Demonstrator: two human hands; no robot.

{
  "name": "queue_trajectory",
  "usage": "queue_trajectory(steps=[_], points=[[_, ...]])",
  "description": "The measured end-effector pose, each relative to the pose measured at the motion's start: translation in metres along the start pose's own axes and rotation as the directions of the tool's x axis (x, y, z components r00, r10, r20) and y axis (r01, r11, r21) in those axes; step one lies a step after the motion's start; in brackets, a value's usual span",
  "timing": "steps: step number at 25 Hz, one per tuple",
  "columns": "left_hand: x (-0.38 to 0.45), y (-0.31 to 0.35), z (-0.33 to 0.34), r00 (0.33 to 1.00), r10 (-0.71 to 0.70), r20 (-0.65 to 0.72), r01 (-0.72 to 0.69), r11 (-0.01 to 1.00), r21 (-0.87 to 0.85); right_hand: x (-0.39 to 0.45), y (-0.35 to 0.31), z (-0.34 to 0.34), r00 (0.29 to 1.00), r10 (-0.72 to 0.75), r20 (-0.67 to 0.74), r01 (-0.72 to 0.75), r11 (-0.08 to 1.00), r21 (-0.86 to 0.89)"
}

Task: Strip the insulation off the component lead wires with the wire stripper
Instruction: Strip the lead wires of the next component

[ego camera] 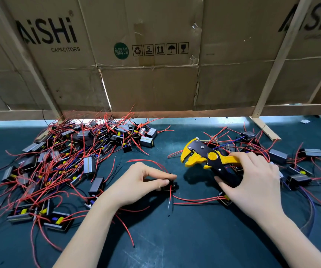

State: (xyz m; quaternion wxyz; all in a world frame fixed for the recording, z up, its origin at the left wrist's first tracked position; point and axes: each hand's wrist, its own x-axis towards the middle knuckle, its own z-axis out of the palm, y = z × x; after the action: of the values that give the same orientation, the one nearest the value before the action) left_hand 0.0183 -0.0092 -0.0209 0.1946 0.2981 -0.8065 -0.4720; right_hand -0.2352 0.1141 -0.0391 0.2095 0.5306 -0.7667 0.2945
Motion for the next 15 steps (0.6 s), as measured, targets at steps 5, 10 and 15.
queue_trajectory(steps=[5,10,15], points=[[0.004,0.004,0.020,0.982,-0.005,-0.186,0.005,1.000,-0.003,-0.002,-0.002,0.001,1.000,-0.019,-0.010,0.019,1.000,0.002],[0.009,0.012,0.039,0.940,0.053,-0.336,0.019,0.978,0.209,-0.003,-0.006,0.004,0.996,-0.078,-0.045,0.077,0.997,-0.023],[0.011,0.015,0.042,0.928,0.063,-0.368,0.034,0.968,0.251,-0.003,-0.007,0.004,0.987,-0.136,-0.083,0.133,0.990,-0.037]])
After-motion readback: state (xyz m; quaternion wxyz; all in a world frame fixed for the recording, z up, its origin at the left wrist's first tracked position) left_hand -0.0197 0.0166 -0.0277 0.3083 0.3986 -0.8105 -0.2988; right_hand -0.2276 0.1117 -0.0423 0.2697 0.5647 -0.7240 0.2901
